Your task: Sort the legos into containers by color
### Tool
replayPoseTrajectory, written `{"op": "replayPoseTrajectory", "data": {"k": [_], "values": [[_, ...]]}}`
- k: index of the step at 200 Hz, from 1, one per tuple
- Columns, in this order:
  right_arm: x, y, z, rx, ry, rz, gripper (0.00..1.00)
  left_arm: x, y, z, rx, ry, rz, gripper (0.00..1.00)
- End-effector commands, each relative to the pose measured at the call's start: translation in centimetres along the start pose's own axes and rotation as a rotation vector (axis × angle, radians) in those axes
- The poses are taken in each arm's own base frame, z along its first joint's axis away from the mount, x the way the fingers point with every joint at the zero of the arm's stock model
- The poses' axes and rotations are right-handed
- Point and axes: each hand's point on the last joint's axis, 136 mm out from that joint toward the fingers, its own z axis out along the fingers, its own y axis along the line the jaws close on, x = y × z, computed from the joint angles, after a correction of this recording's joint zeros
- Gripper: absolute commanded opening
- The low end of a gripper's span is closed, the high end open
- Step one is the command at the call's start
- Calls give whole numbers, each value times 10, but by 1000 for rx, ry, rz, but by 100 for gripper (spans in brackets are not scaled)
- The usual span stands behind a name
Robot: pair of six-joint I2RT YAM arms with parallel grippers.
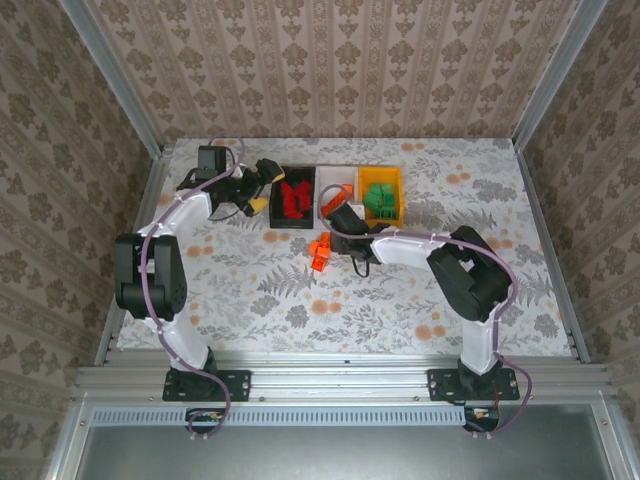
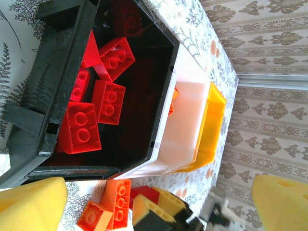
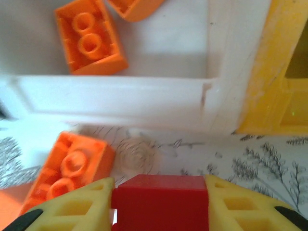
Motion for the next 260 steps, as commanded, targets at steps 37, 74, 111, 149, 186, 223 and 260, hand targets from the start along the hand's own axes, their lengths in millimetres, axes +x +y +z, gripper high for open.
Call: {"op": "replayPoseTrajectory", "data": {"k": [37, 74, 111, 149, 186, 223, 260], "values": [[-63, 64, -45, -139, -134, -89, 39, -23, 16, -19, -24, -72, -27, 100], [-86, 106, -2, -143, -133, -184, 39, -41, 46, -23, -6, -99, -154, 100], [-102, 120, 26, -104, -138, -255, 40, -40, 49, -17, 5, -84, -174, 100], [-118, 126, 35, -111, -124, -272, 48, -40, 42, -19, 21, -85, -169, 100], [-135, 131, 16, -120, -154, -286, 61, -39, 37, -20, 28, -84, -156, 100], [-161, 115, -23, -91, -217, -274, 62, -35, 29, -22, 18, -88, -116, 100], [-158, 61, -71, -84, -267, -210, 63, -12, 3, -18, -68, -63, 62, 100]]}}
